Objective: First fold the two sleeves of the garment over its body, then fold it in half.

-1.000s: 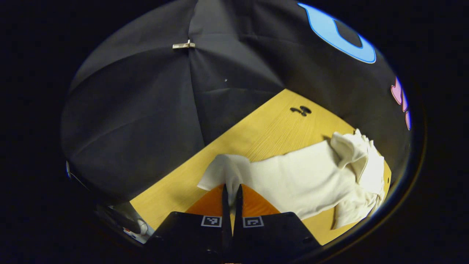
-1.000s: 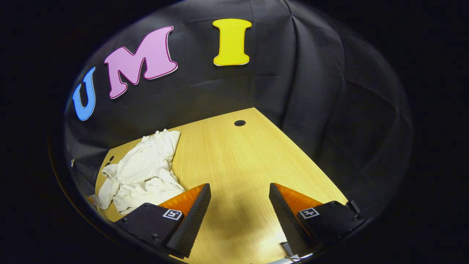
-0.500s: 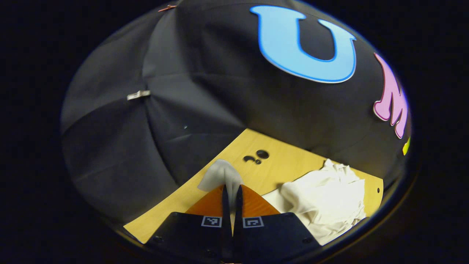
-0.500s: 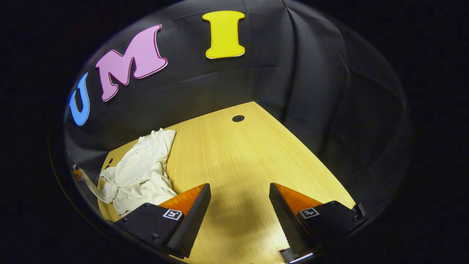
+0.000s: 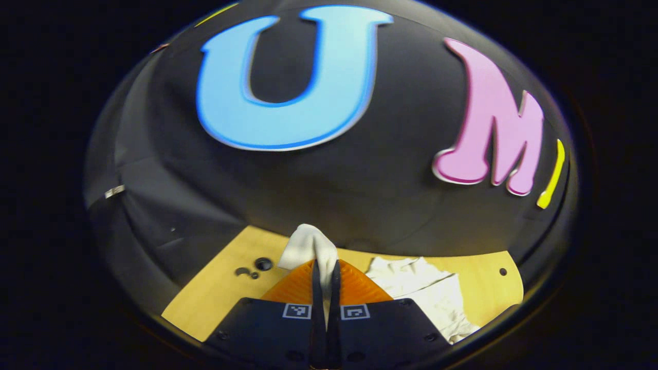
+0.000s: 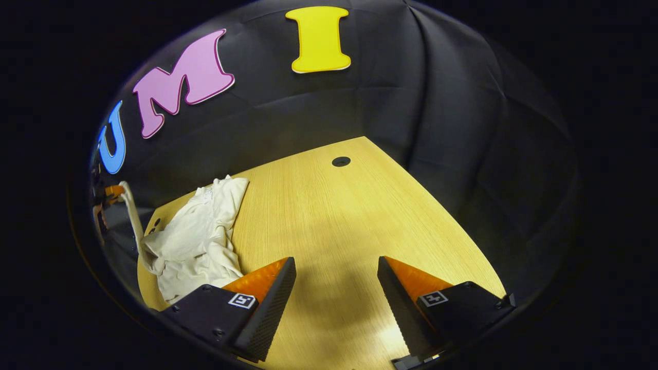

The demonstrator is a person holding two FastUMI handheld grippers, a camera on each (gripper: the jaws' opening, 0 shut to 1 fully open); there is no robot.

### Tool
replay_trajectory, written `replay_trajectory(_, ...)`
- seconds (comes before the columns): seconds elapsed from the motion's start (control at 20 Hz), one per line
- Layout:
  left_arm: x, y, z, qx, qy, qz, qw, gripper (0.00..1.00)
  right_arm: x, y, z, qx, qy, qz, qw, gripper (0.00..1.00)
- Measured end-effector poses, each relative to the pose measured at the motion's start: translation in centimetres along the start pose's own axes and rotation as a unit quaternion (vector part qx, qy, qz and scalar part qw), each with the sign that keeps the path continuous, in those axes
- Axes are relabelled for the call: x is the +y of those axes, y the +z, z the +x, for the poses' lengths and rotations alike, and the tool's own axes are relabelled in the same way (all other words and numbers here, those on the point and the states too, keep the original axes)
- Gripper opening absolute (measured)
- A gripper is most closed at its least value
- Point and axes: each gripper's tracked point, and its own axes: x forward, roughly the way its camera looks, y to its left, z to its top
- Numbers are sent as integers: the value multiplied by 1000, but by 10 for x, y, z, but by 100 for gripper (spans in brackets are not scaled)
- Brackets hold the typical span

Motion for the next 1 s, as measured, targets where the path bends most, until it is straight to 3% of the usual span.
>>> replay_trajectory(0.2,-103,-14,26,8,-67,40,997,6,-3,1,10,4,1,3,1000,98)
replay_trajectory(0.4,-198,-55,41,39,-143,55,987,6,-2,1,18,7,1,6,1000,98)
replay_trajectory(0.65,-264,-112,46,98,-194,78,973,13,8,-1,24,12,9,1,1000,98)
replay_trajectory(0.75,-281,-125,37,111,-218,67,967,23,14,-1,24,12,13,-4,1000,98)
replay_trajectory(0.85,-280,-131,29,112,-225,71,965,61,18,-4,24,12,17,-11,1000,98)
replay_trajectory(0.95,-261,-139,15,114,-207,91,967,100,27,-6,23,14,22,-17,1000,98)
replay_trajectory(1.0,-248,-140,7,110,-194,97,970,100,31,-7,24,15,27,-19,999,98)
